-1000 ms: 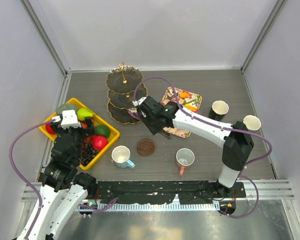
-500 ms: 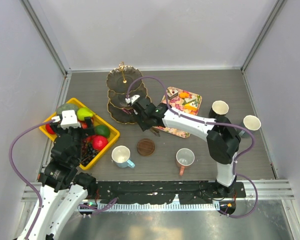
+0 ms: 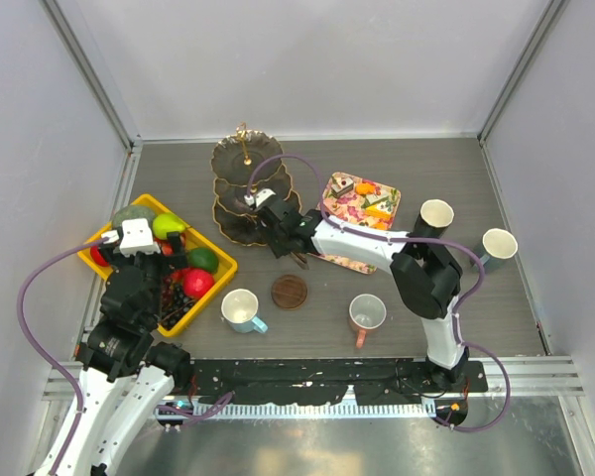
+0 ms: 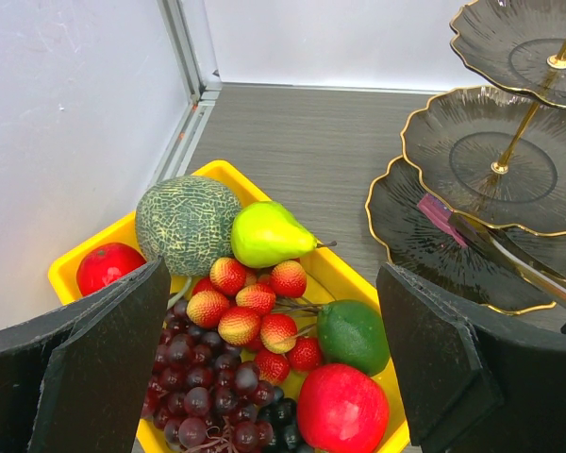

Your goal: Serve the afternoon tea

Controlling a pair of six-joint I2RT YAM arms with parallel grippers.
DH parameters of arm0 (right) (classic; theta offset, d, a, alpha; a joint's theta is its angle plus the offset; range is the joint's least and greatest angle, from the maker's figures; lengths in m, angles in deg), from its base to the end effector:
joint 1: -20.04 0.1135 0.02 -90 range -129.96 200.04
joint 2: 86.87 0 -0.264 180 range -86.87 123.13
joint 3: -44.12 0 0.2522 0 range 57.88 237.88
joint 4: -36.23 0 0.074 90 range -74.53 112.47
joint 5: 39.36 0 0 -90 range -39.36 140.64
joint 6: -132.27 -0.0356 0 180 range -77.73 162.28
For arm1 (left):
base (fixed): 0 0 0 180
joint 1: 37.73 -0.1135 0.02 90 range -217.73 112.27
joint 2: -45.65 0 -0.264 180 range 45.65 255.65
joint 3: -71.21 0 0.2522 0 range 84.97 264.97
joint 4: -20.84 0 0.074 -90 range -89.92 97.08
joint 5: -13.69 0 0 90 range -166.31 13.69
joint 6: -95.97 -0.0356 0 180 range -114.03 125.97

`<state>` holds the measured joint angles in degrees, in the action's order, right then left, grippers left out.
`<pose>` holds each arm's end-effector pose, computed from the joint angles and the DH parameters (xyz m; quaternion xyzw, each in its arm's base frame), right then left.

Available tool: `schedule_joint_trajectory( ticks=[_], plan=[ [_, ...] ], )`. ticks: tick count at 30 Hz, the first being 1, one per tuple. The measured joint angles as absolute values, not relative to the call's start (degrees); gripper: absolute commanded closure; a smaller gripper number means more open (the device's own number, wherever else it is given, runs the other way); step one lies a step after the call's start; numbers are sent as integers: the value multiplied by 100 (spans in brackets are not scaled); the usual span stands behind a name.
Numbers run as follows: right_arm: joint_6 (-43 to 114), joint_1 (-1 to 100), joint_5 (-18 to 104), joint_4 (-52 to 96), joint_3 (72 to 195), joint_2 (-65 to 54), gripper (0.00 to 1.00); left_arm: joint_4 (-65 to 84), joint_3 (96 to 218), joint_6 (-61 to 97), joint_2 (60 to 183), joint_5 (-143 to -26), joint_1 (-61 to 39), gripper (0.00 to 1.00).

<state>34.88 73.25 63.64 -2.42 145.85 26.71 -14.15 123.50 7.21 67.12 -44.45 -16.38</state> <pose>0.2709 0.3488 0.2198 -0.3288 0.8763 0.0774 0.3436 0.0952 -0.0170 0.3318 -0.0611 0.7261 0.0689 0.6815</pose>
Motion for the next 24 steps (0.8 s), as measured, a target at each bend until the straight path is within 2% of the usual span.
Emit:
schedule_joint_trajectory(
  ticks=[17,24],
  plan=[
    [3479,7325,6554,171,14449,2916,61,-1415,12350,721,6710,-4447,-1640,1],
    [3481,7325,6558,180,14449,2979,56,-1413,12350,721,6710,-4447,-1643,1]
  ],
)
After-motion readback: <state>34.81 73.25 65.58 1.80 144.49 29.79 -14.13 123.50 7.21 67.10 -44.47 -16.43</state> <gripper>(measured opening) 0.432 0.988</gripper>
